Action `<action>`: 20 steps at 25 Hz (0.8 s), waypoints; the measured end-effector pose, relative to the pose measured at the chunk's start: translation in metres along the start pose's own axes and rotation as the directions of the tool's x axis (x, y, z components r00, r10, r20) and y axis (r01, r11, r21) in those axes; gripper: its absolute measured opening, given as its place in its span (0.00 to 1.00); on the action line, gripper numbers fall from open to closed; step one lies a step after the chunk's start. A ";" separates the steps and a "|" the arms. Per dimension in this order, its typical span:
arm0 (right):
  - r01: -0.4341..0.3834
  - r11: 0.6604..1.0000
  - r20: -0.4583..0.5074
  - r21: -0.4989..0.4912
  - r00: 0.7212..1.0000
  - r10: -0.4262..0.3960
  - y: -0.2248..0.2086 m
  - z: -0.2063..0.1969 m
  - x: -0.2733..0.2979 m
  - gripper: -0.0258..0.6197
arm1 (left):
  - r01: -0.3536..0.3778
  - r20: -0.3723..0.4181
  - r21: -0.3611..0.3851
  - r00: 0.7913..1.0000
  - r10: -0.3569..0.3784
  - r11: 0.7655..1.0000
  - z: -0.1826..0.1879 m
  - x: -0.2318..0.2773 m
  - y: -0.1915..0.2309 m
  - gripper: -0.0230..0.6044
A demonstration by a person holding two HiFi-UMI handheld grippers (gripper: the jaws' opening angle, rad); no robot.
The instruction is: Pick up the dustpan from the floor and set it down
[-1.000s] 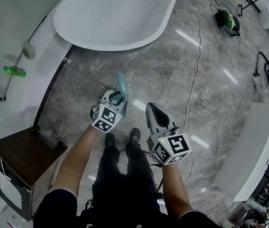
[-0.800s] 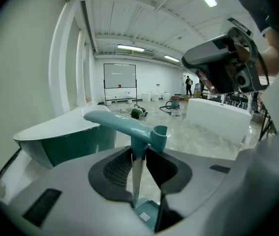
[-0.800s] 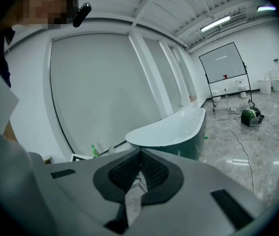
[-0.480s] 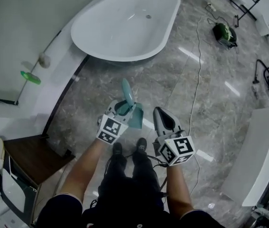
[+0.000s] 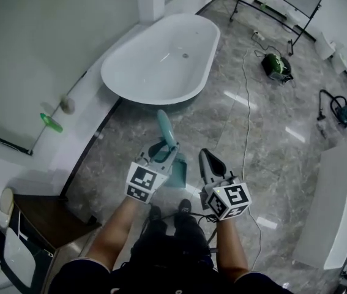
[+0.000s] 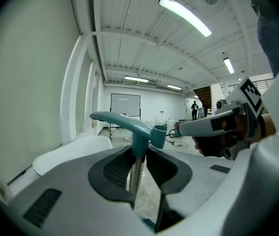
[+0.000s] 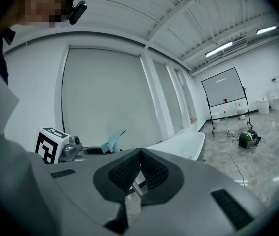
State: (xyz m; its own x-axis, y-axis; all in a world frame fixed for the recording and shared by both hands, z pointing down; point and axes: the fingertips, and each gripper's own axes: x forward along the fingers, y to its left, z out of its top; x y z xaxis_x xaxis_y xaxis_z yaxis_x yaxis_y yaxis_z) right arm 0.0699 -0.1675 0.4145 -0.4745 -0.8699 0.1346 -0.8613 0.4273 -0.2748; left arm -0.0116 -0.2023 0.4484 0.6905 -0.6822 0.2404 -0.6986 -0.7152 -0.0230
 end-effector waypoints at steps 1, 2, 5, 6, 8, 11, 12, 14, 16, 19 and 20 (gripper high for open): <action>-0.001 1.000 0.006 -0.014 1.000 0.001 0.004 0.004 -0.004 0.05 | -0.001 0.008 0.000 1.000 0.001 1.000 0.009 -0.007 -0.002 0.21; -0.003 1.000 0.010 -0.028 1.000 0.003 0.009 0.008 -0.009 0.05 | -0.002 0.015 -0.002 1.000 0.002 1.000 0.016 -0.014 -0.005 0.21; -0.007 0.999 0.031 -0.054 0.999 0.009 0.022 0.016 -0.020 0.05 | -0.003 0.032 -0.012 0.999 0.004 1.000 0.031 -0.034 -0.012 0.21; -0.009 0.998 0.039 -0.060 0.999 0.011 0.027 0.018 -0.023 0.05 | -0.003 0.036 -0.013 0.999 0.004 1.000 0.034 -0.041 -0.014 0.21; -0.015 0.997 0.050 -0.071 0.999 0.019 0.038 0.022 -0.027 0.05 | -0.004 0.043 -0.016 0.999 0.005 1.000 0.039 -0.055 -0.016 0.21; -0.029 0.995 0.063 -0.093 0.997 0.035 0.053 0.027 -0.033 0.05 | -0.012 0.052 -0.029 0.999 0.014 1.000 0.044 -0.072 -0.019 0.21; -0.034 0.994 0.067 -0.099 0.997 0.041 0.057 0.029 -0.034 0.05 | -0.015 0.054 -0.030 0.998 0.017 0.999 0.046 -0.077 -0.020 0.21; -0.042 0.993 0.075 -0.111 0.996 0.051 0.065 0.033 -0.036 0.05 | -0.018 0.060 -0.032 0.998 0.019 0.999 0.050 -0.084 -0.022 0.21; -0.049 0.991 0.078 -0.121 0.995 0.059 0.072 0.035 -0.038 0.05 | -0.017 0.065 -0.034 0.998 0.019 0.999 0.052 -0.091 -0.024 0.21; -0.060 0.990 0.077 -0.127 0.995 0.070 0.081 0.035 -0.039 0.05 | -0.014 0.072 -0.031 0.997 0.016 0.999 0.055 -0.100 -0.026 0.21; -0.063 0.990 0.076 -0.127 0.994 0.073 0.083 0.035 -0.039 0.05 | -0.013 0.073 -0.030 0.997 0.015 0.999 0.055 -0.101 -0.028 0.21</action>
State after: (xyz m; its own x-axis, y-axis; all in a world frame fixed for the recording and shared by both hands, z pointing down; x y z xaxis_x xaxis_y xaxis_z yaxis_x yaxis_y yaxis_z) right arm 0.0236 -0.1069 0.3535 -0.5213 -0.8524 0.0414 -0.8456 0.5095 -0.1592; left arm -0.0517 -0.1218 0.3710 0.6919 -0.7020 0.1688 -0.7126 -0.7016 0.0030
